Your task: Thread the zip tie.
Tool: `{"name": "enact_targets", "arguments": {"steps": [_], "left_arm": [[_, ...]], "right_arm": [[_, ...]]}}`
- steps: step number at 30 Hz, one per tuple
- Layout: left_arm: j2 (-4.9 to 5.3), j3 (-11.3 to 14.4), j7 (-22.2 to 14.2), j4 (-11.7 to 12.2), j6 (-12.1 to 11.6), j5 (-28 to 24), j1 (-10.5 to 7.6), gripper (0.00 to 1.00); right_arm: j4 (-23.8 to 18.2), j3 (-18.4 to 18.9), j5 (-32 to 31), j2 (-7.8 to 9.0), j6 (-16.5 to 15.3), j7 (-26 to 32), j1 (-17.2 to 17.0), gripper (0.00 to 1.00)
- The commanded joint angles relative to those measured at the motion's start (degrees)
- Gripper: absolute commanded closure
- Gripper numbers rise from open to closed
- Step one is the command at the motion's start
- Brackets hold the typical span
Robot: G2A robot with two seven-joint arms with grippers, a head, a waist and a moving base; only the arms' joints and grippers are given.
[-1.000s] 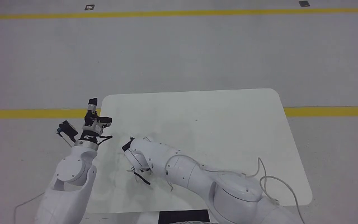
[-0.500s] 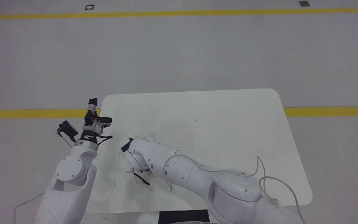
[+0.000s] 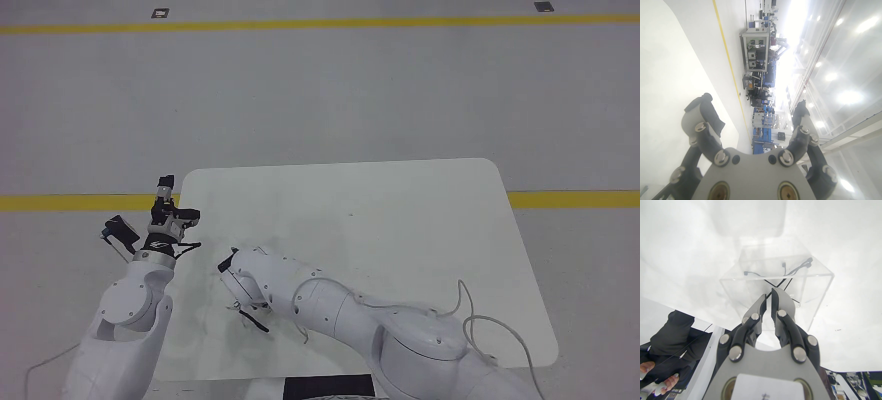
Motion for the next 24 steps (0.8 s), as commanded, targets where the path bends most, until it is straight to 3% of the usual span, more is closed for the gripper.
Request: {"name": "enact_targets", "arguments": {"steps": [1,14,24], "left_arm": [[0.00,0.0,0.0,0.0,0.0,0.0,0.00,0.00],[0.00,0.0,0.0,0.0,0.0,0.0,0.00,0.00],[0.00,0.0,0.0,0.0,0.0,0.0,0.00,0.00]], "right_arm": [[0.2,0.0,0.0,-0.02,0.0,0.0,0.1,1.00],[0.1,0.7,-0.1,0.07,0.0,-1.2,1.1,1.00],[-0.7,4.0,-3.7,0.44,0.0,-0.8,0.5,1.00]]}}
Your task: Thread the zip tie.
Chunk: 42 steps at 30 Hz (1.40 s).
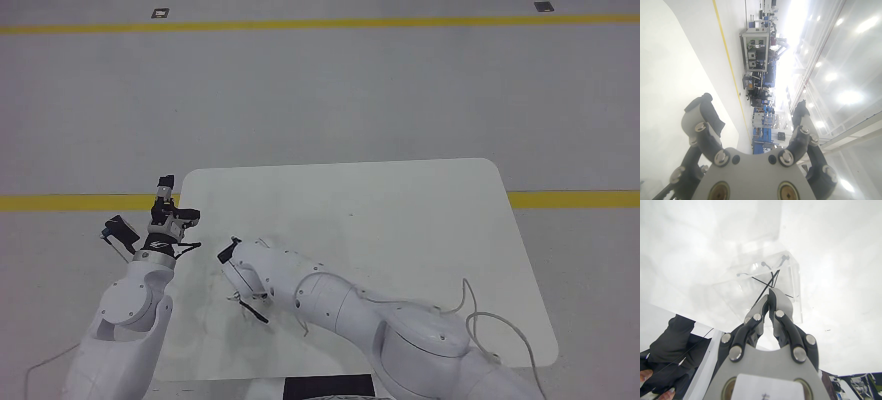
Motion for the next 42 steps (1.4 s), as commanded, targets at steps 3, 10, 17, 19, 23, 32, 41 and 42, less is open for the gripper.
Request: {"name": "enact_targets", "arguments": {"steps": [3,10,17,19,23,32,41,42], "left_arm": [[0.00,0.0,0.0,0.0,0.0,0.0,0.00,0.00],[0.00,0.0,0.0,0.0,0.0,0.0,0.00,0.00],[0.00,0.0,0.0,0.0,0.0,0.0,0.00,0.00],[0.00,0.0,0.0,0.0,0.0,0.0,0.00,0.00],[0.00,0.0,0.0,0.0,0.0,0.0,0.00,0.00],[0.00,0.0,0.0,0.0,0.0,0.0,0.00,0.00],[0.00,0.0,0.0,0.0,0.0,0.0,0.00,0.00],[0.00,0.0,0.0,0.0,0.0,0.0,0.00,0.00]], "right_arm": [[-0.4,1.9,-2.1,0.19,0.0,0.4,-0.5,1.00],[-2.1,5.3,-6.8,0.60,0.0,1.2,-2.3,1.00],[-3.2,7.3,-10.1,0.81,0.0,2.5,-4.0,1.00],[-3.5,7.6,-10.6,0.84,0.0,2.7,-4.3,0.92],[-4.2,7.5,-11.1,0.90,0.0,3.1,-4.6,0.81],[-5.0,6.1,-10.5,1.01,0.0,3.6,-4.7,0.89],[-4.0,3.5,-7.7,0.88,0.0,3.4,-4.2,0.91],[-3.6,3.1,-7.2,0.84,0.0,3.6,-4.0,0.91]]}}
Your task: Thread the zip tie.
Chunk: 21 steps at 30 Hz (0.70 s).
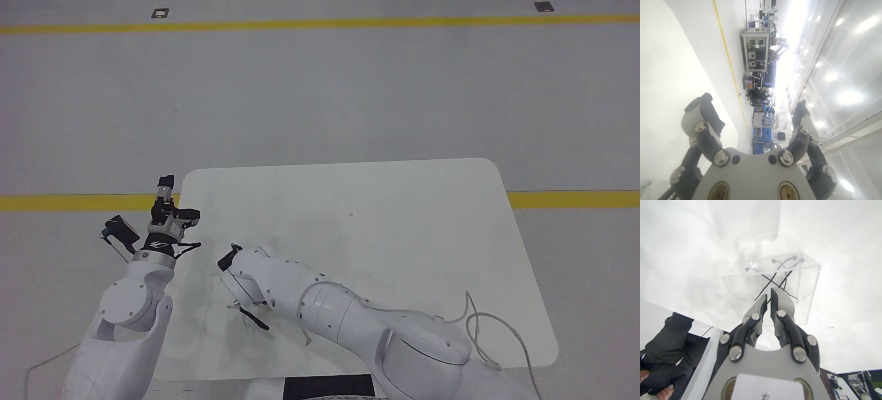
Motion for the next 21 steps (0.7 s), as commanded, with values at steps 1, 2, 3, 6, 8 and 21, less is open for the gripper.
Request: {"name": "enact_targets", "arguments": {"steps": [1,2,3,6,8,21], "left_arm": [[0.00,0.0,0.0,0.0,0.0,0.0,0.00,0.00],[0.00,0.0,0.0,0.0,0.0,0.0,0.00,0.00],[0.00,0.0,0.0,0.0,0.0,0.0,0.00,0.00],[0.00,0.0,0.0,0.0,0.0,0.0,0.00,0.00],[0.00,0.0,0.0,0.0,0.0,0.0,0.00,0.00],[0.00,0.0,0.0,0.0,0.0,0.0,0.00,0.00]], "right_arm": [[0.4,-0.6,0.7,-0.07,0.0,0.1,0.2,0.91],[0.6,-0.9,1.1,-0.10,0.0,-0.1,0.3,0.91],[0.8,-1.2,1.6,-0.15,0.0,-0.3,0.4,0.91],[1.3,-2.0,2.8,-0.27,0.0,-0.7,0.7,0.90],[1.5,-2.5,3.4,-0.34,0.0,-0.9,0.9,0.90],[2.7,-4.3,5.8,-0.70,0.0,-2.3,2.2,0.87]]}}
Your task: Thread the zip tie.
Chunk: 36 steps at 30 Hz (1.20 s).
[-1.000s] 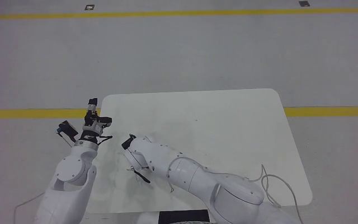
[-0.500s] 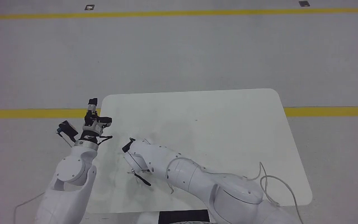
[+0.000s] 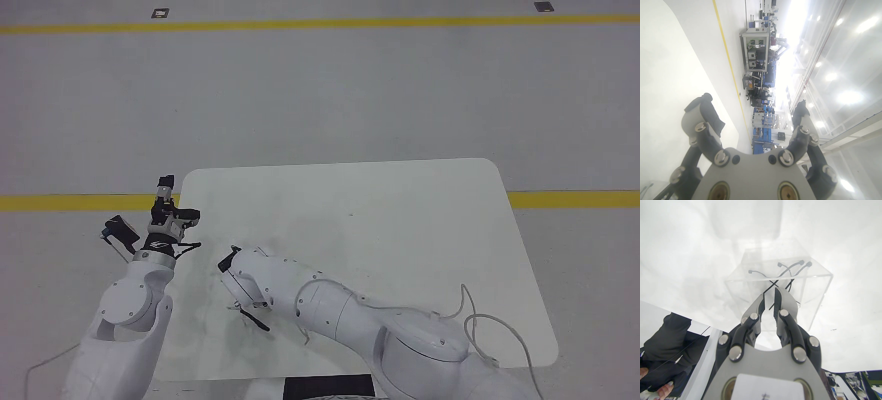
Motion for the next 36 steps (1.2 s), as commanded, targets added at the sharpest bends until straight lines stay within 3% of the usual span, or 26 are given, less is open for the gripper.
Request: {"name": "enact_targets", "arguments": {"steps": [1,36], "left_arm": [[0.00,0.0,0.0,0.0,0.0,0.0,0.00,0.00],[0.00,0.0,0.0,0.0,0.0,0.0,0.00,0.00]], "right_arm": [[0.0,0.0,0.0,-0.03,0.0,-0.1,0.1,0.87],[-0.5,6.0,-8.0,0.38,0.0,2.3,-2.0,0.84]]}}
